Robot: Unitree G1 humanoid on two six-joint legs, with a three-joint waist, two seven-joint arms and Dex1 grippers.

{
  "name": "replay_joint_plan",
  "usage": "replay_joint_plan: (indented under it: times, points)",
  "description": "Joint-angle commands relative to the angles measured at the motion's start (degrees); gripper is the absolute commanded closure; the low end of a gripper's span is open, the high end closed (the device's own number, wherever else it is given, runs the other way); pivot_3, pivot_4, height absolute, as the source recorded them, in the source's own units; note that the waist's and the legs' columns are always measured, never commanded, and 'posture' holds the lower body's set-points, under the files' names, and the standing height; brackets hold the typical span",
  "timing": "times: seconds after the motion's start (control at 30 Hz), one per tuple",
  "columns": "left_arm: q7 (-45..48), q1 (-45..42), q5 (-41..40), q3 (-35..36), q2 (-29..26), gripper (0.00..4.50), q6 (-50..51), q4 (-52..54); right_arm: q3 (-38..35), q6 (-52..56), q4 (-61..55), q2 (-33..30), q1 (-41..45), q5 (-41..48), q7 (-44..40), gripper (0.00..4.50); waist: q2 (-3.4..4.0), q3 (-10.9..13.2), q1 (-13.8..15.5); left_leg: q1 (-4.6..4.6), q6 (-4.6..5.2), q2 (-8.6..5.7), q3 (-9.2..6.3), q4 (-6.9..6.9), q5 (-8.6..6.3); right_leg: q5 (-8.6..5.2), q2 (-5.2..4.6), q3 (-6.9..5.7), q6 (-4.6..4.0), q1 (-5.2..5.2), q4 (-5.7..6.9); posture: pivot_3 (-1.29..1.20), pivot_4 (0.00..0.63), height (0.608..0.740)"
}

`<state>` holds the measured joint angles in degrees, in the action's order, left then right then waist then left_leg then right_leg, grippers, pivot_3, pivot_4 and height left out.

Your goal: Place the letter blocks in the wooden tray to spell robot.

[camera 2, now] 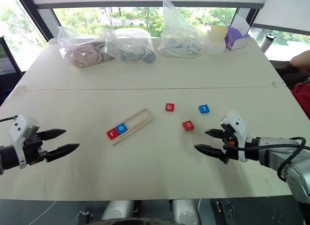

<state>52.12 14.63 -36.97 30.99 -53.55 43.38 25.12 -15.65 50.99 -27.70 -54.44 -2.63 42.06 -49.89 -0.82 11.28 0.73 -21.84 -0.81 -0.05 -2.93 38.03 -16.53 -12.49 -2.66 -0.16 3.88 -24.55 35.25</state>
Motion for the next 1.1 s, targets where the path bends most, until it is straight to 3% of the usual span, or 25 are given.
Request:
replay_joint_plan:
  times: [0.03,0.17,0.27,0.4,0.7,1.1]
  points:
    - [0.9,-4.4,0.0,-1.9,-2.5,0.0,-0.7,-0.1,-0.3,0.7,-1.2,-1.3,1.7,1.6,-1.3,0.46,0.02,0.0,0.0,0.0,0.0,0.0,0.0,0.0,0.0,0.0,0.0,0.0,0.0,0.0,0.0,0.0,0.15,0.74]
    - [3.3,-7.3,4.4,-10.3,-4.0,0.0,-5.0,-0.5,2.7,2.9,-5.2,-0.2,6.2,4.9,-0.6,0.46,0.09,0.0,-0.4,0.01,0.0,-0.01,0.07,0.0,0.0,0.01,-0.02,0.02,-0.01,0.0,0.0,0.0,0.15,0.74]
    - [4.9,-10.7,2.3,-14.6,-2.0,0.0,-4.9,-0.9,6.4,3.8,-8.6,2.0,8.7,5.6,1.7,0.46,0.07,0.0,-0.5,0.02,0.0,0.0,0.12,-0.06,0.0,0.13,0.04,0.05,-0.19,-0.01,0.01,0.0,0.15,0.74]
    - [2.1,-15.6,10.2,-21.9,-0.3,0.0,-10.5,-4.1,10.6,4.7,-11.9,4.2,10.3,5.2,4.8,0.46,0.06,0.0,-0.1,-0.01,0.01,-0.03,0.05,-0.06,0.0,0.14,0.09,0.02,-0.19,-0.03,0.04,0.0,0.15,0.74]
    - [-1.7,-18.1,14.2,-27.9,7.9,0.0,-14.0,-6.9,14.4,4.7,-13.2,7.0,10.6,4.9,8.3,0.46,0.03,0.0,-0.1,-0.01,0.01,-0.05,0.08,0.0,0.0,0.17,-0.01,0.06,-0.15,0.0,0.06,0.0,0.15,0.74]
    - [-3.6,-15.8,18.1,-32.4,10.5,0.0,-14.3,-8.7,16.1,4.7,-12.4,8.8,12.0,4.4,10.2,0.46,0.04,0.0,-0.1,0.12,0.01,-0.05,0.08,0.0,0.0,0.16,0.04,0.05,-0.16,0.02,0.21,0.0,0.15,0.74]
